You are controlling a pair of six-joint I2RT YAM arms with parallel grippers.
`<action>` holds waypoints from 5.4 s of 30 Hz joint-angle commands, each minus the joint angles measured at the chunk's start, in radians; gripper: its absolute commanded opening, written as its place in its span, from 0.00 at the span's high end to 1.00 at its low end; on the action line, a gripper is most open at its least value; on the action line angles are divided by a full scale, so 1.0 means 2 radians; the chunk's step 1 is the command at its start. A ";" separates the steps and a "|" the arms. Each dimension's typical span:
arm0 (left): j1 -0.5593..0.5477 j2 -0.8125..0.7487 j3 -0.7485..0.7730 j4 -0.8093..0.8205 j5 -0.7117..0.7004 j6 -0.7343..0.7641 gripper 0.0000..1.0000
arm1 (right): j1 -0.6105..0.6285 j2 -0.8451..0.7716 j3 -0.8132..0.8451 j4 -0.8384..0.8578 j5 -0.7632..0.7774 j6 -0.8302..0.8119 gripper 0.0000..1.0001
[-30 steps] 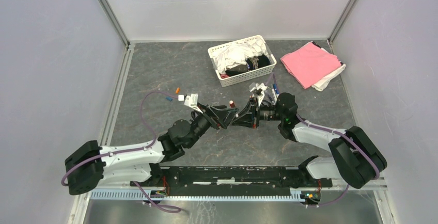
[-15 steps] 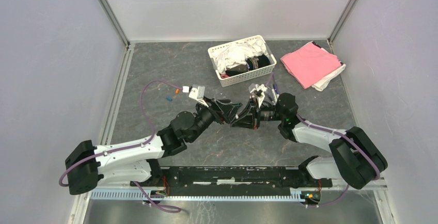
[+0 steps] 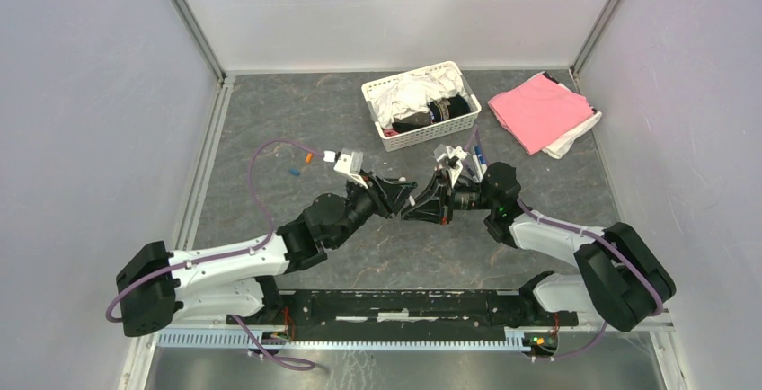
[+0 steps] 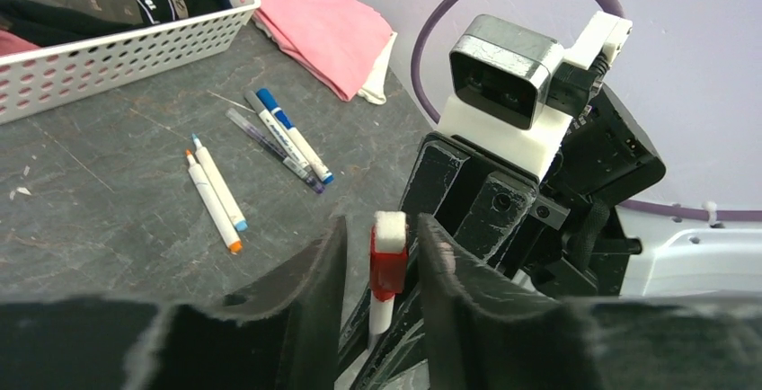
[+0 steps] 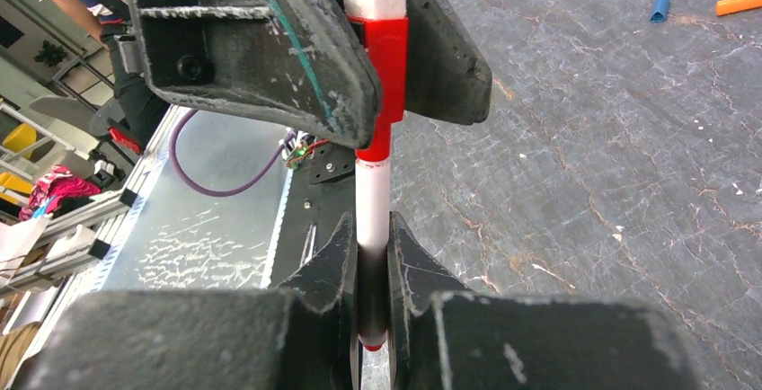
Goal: Insert the pens into the pen caps
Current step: Press the pen cap onto the pen, then place the pen at the center of the board.
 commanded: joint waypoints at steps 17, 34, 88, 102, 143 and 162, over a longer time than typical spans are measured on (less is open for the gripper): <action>0.000 0.059 -0.082 0.209 0.179 -0.026 0.98 | -0.009 -0.026 0.014 0.059 -0.020 0.017 1.00; -0.110 0.153 -0.128 0.370 0.080 -0.118 0.98 | -0.018 -0.062 0.023 -0.026 -0.008 -0.074 1.00; -0.310 0.146 -0.012 -0.125 0.014 -0.102 0.98 | -0.100 -0.092 0.039 -0.124 0.028 -0.118 1.00; -0.305 0.089 0.069 -0.180 -0.182 -0.065 0.81 | -0.026 -0.080 0.076 -0.219 -0.026 -0.255 1.00; -0.087 -0.010 0.009 -0.113 -0.131 0.060 0.00 | -0.115 0.086 0.212 -0.507 0.377 -0.429 0.99; -0.085 -0.074 -0.049 -0.138 -0.179 0.012 0.00 | -0.154 0.175 0.229 -0.522 0.404 -0.369 0.90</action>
